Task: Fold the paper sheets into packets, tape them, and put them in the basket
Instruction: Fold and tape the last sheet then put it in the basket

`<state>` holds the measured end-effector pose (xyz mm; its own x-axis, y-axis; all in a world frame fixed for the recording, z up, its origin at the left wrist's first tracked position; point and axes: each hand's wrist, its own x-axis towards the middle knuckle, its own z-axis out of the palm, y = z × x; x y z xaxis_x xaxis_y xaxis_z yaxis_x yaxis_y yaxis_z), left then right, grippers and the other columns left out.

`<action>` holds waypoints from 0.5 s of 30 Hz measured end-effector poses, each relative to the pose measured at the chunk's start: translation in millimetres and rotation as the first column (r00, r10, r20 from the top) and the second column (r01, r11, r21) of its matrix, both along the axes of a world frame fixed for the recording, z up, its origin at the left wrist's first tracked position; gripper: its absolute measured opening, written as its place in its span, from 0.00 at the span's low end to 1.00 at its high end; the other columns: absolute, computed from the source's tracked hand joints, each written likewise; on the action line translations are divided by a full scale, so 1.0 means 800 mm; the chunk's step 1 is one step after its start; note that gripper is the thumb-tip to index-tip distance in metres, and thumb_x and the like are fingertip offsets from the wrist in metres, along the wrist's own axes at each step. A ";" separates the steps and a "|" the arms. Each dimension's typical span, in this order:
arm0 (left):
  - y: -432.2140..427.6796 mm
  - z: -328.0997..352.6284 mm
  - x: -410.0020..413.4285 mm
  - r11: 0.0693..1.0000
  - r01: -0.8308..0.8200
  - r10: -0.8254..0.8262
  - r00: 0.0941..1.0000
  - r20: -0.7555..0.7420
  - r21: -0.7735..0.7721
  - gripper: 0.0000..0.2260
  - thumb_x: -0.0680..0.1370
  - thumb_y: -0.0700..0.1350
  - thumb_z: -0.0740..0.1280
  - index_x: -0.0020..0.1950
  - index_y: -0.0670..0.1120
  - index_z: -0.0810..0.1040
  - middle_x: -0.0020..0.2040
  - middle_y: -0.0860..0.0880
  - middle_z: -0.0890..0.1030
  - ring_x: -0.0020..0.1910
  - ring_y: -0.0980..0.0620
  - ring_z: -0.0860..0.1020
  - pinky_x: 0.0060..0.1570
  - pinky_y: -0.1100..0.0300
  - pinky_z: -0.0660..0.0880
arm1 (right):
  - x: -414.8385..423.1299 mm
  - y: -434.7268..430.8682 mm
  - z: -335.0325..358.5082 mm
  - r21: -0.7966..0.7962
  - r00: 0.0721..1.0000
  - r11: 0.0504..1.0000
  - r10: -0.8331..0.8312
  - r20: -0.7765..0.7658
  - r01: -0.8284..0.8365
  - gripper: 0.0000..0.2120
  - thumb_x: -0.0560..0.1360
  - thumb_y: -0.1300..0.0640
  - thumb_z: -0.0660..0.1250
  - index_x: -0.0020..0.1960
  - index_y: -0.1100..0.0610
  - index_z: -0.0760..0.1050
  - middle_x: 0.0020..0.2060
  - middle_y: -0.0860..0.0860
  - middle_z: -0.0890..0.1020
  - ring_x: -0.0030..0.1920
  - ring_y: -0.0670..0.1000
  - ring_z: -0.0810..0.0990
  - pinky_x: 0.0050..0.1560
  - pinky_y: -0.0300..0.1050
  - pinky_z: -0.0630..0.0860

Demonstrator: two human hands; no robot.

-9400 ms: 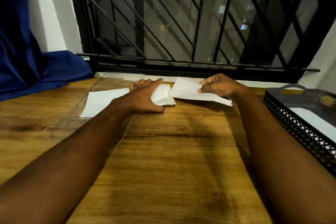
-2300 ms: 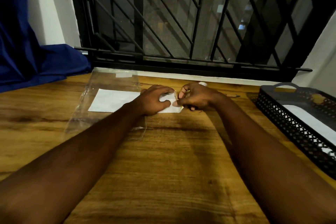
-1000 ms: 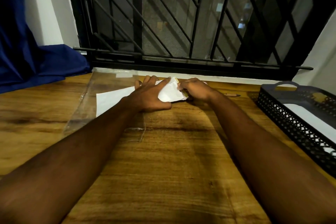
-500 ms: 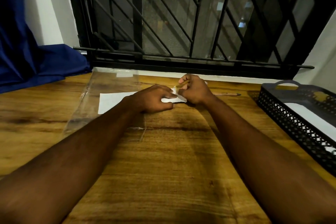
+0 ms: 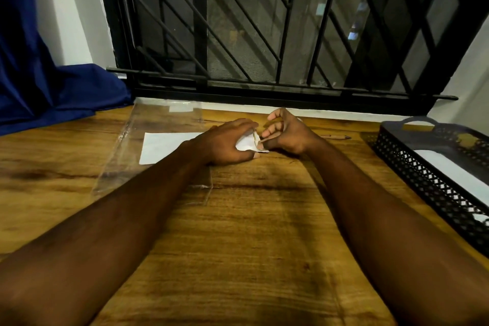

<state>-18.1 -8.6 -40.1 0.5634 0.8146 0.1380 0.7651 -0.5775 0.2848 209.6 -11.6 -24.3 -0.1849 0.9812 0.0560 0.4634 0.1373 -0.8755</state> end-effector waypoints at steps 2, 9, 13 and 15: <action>0.001 -0.003 0.003 1.000 0.006 -0.006 0.993 -0.119 0.001 0.33 0.78 0.68 0.59 0.82 0.63 0.55 0.84 0.57 0.54 0.80 0.49 0.55 0.76 0.40 0.55 | 0.002 0.000 -0.001 0.032 0.998 0.998 0.059 0.031 -0.060 0.33 0.68 0.73 0.81 0.66 0.61 0.69 0.45 0.56 0.85 0.42 0.48 0.86 0.45 0.42 0.84; 0.003 -0.005 0.005 0.997 0.004 0.004 0.996 -0.094 0.082 0.37 0.71 0.77 0.52 0.74 0.60 0.70 0.73 0.56 0.71 0.70 0.51 0.64 0.69 0.36 0.64 | 0.008 0.006 -0.005 -0.020 0.974 0.977 0.214 0.067 -0.214 0.24 0.70 0.73 0.79 0.62 0.64 0.78 0.53 0.59 0.88 0.50 0.49 0.88 0.51 0.44 0.84; 0.000 0.002 0.000 0.999 0.019 -0.016 0.997 -0.071 0.046 0.36 0.71 0.78 0.58 0.71 0.58 0.74 0.71 0.55 0.75 0.70 0.51 0.70 0.70 0.41 0.68 | 0.011 0.004 0.000 -0.072 0.965 0.967 0.251 0.083 -0.245 0.23 0.69 0.70 0.81 0.61 0.63 0.79 0.54 0.55 0.89 0.59 0.53 0.87 0.63 0.48 0.82; -0.003 0.006 -0.002 0.998 0.028 -0.028 1.000 0.000 0.058 0.35 0.72 0.76 0.63 0.68 0.54 0.78 0.68 0.52 0.79 0.66 0.50 0.74 0.67 0.46 0.73 | 0.016 0.002 0.002 -0.107 0.960 0.960 0.267 0.078 -0.258 0.25 0.68 0.71 0.81 0.63 0.62 0.79 0.55 0.54 0.89 0.60 0.51 0.86 0.62 0.46 0.82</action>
<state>-19.8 -10.9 -35.0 0.5856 0.7892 0.1849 0.7484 -0.6140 0.2506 222.2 -10.0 -22.8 -0.4367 0.8973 -0.0642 0.5005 0.1831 -0.8461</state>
